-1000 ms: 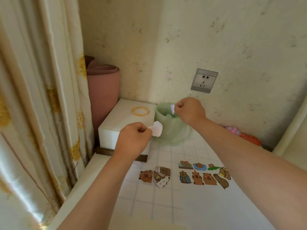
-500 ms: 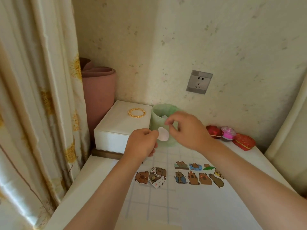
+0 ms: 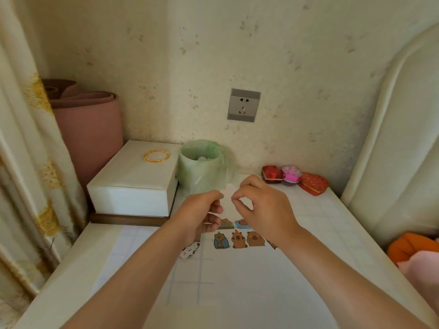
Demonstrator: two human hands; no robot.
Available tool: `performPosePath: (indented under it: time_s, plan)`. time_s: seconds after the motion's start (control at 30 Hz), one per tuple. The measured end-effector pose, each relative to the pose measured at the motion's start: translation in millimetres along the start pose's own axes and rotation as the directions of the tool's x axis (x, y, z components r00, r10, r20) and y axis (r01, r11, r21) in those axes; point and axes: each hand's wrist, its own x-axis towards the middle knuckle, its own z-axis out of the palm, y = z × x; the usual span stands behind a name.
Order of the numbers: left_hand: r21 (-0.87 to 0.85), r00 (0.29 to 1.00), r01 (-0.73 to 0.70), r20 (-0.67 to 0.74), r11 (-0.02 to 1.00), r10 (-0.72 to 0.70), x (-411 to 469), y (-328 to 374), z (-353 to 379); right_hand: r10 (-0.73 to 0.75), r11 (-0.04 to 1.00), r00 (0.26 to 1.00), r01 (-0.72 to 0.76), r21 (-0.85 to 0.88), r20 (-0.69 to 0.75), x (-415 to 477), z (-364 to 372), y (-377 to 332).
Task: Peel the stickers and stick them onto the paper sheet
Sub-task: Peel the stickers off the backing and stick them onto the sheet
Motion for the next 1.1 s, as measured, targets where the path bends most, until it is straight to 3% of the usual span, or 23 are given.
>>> performPosePath:
  time_s: [0.07, 0.2, 0.3, 0.4, 0.5, 0.7, 0.8, 1.1]
  plan:
    - [0.004, 0.998, -0.017, 0.063, 1.0, 0.016, 2.1, -0.9, 1.7, 0.175, 0.969, 0.984, -0.176, 0.174, 0.025, -4.5, -2.4, 7.1]
    - [-0.031, 0.982, 0.04, 0.184, 0.999, -0.034, 4.0, -3.6, 4.5, 0.446, 0.791, 0.888, -0.45, 0.414, 0.113, -7.8, -7.8, 15.5]
    - [-0.096, 0.99, 0.012, 0.139, 0.995, 0.002, 5.5, -5.4, 9.8, 0.644, 0.551, 0.728, -0.655, 0.517, 0.237, -9.2, -14.4, 18.7]
    - [0.078, 0.995, -0.092, 0.031, 0.993, 0.09, 6.5, -10.3, 20.2, 0.695, 0.244, 0.566, -0.766, 0.595, 0.443, -10.8, -21.4, 20.9]
    - [0.176, 0.988, -0.147, -0.029, 0.973, 0.154, 7.0, -15.2, 32.3, 0.678, 0.122, 0.511, -0.787, 0.605, 0.528, -15.2, -24.1, 24.7]
    - [0.252, 0.984, -0.158, -0.035, 0.955, 0.173, 9.5, -18.8, 47.5, 0.653, 0.064, 0.501, -0.784, 0.618, 0.568, -24.8, -29.0, 35.6]
    - [0.192, 0.99, -0.132, -0.025, 0.973, 0.139, 9.6, -19.7, 56.5, 0.653, 0.062, 0.505, -0.778, 0.625, 0.565, -29.8, -33.9, 40.9]
    - [0.226, 0.995, -0.094, 0.007, 0.97, 0.095, 14.6, -21.9, 85.4, 0.67, 0.126, 0.516, -0.787, 0.603, 0.534, -44.2, -55.4, 56.6]
